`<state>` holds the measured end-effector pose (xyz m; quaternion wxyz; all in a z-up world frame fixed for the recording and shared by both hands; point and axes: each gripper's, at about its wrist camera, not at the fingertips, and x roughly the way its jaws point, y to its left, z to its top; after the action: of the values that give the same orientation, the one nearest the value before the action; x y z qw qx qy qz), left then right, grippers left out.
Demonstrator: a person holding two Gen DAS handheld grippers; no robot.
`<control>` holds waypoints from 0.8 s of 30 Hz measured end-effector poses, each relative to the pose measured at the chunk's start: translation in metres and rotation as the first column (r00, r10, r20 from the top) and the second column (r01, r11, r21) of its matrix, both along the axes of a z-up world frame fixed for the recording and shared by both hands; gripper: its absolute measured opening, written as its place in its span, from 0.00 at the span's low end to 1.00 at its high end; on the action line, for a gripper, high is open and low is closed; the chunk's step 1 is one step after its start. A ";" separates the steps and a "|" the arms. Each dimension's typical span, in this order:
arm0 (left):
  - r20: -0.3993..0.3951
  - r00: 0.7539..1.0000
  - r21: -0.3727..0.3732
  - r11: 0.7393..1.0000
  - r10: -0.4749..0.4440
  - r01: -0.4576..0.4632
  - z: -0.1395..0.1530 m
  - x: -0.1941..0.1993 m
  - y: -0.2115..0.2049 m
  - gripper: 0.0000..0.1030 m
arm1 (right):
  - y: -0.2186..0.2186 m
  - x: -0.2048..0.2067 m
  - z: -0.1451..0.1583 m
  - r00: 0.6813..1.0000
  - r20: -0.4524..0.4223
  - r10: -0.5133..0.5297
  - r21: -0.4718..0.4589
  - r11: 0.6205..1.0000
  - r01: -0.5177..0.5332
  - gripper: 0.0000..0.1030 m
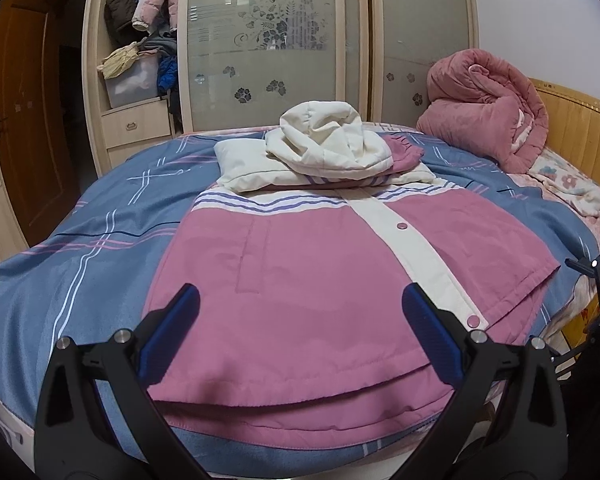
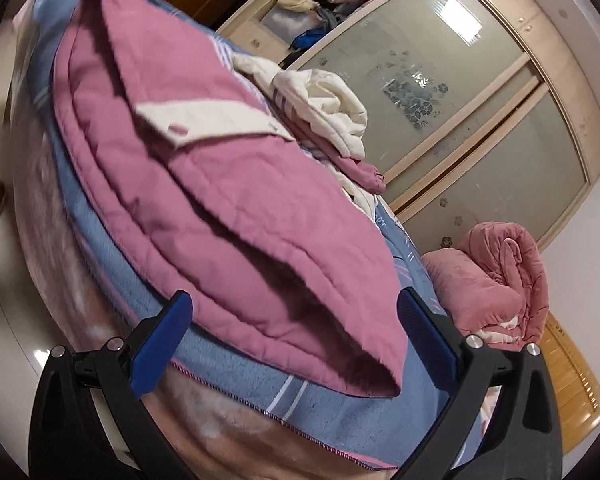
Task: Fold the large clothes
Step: 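Fold the jacket hem up toward the collar with the right gripper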
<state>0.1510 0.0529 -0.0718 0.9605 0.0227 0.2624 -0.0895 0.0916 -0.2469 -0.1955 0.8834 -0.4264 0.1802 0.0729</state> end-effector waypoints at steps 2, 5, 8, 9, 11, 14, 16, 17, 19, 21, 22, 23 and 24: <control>0.001 1.000 -0.006 1.000 -0.003 0.003 0.001 0.001 -0.001 0.98 | 0.001 0.000 -0.004 1.000 -0.003 -0.002 -0.023 1.000 0.002 0.99; 0.000 1.000 -0.011 1.000 -0.011 0.011 0.002 0.001 -0.003 0.98 | 0.004 0.000 -0.012 1.000 -0.012 0.000 -0.071 0.998 -0.001 0.99; -0.004 1.000 -0.010 1.000 -0.017 0.017 0.002 0.002 -0.005 0.98 | 0.006 0.000 -0.021 1.000 -0.017 -0.005 -0.121 0.993 0.003 0.99; -0.006 1.000 -0.008 1.000 -0.018 0.018 0.001 0.002 -0.006 0.98 | 0.007 0.001 -0.024 1.000 -0.015 -0.006 -0.135 0.991 0.004 0.99; -0.008 1.000 -0.007 1.000 -0.018 0.017 0.001 0.003 -0.006 0.98 | 0.008 0.002 -0.024 1.000 -0.008 -0.004 -0.142 0.990 0.003 0.99; -0.015 1.000 -0.014 1.000 -0.016 0.016 0.001 0.004 -0.005 0.98 | 0.011 0.006 -0.022 1.000 0.009 -0.008 -0.144 0.990 0.009 0.99; -0.017 1.000 -0.016 1.000 -0.017 0.017 0.000 0.004 -0.005 0.98 | 0.014 0.010 -0.020 1.000 0.018 -0.009 -0.147 0.989 0.011 0.99; -0.017 1.000 -0.015 1.000 -0.019 0.019 0.000 0.004 -0.006 0.98 | 0.016 0.012 -0.020 1.000 0.019 -0.008 -0.149 0.989 0.011 0.99; -0.020 1.000 -0.009 1.000 -0.022 0.022 0.000 0.004 -0.007 0.98 | 0.019 0.016 -0.021 1.000 0.025 -0.010 -0.156 0.988 0.014 0.99; -0.028 0.999 -0.003 1.000 -0.029 0.029 -0.001 0.006 -0.008 0.98 | 0.022 0.018 -0.021 0.999 0.035 -0.010 -0.161 0.987 0.016 0.99; -0.032 0.999 0.001 0.999 -0.033 0.033 -0.002 0.006 -0.009 0.98 | 0.023 0.020 -0.020 0.999 0.045 -0.012 -0.162 0.987 0.019 0.99; -0.036 0.999 0.006 0.999 -0.036 0.037 -0.003 0.006 -0.009 0.98 | 0.024 0.023 -0.018 0.999 0.049 -0.013 -0.157 0.987 0.020 0.99; -0.041 0.998 0.016 0.999 -0.043 0.044 -0.004 0.006 -0.010 0.98 | 0.025 0.023 -0.018 0.999 0.049 -0.014 -0.150 0.988 0.021 0.99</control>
<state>0.1570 0.0427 -0.0756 0.9526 0.0347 0.2819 -0.1087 0.1149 -0.2223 -0.2130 0.8534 -0.4919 0.1675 0.0410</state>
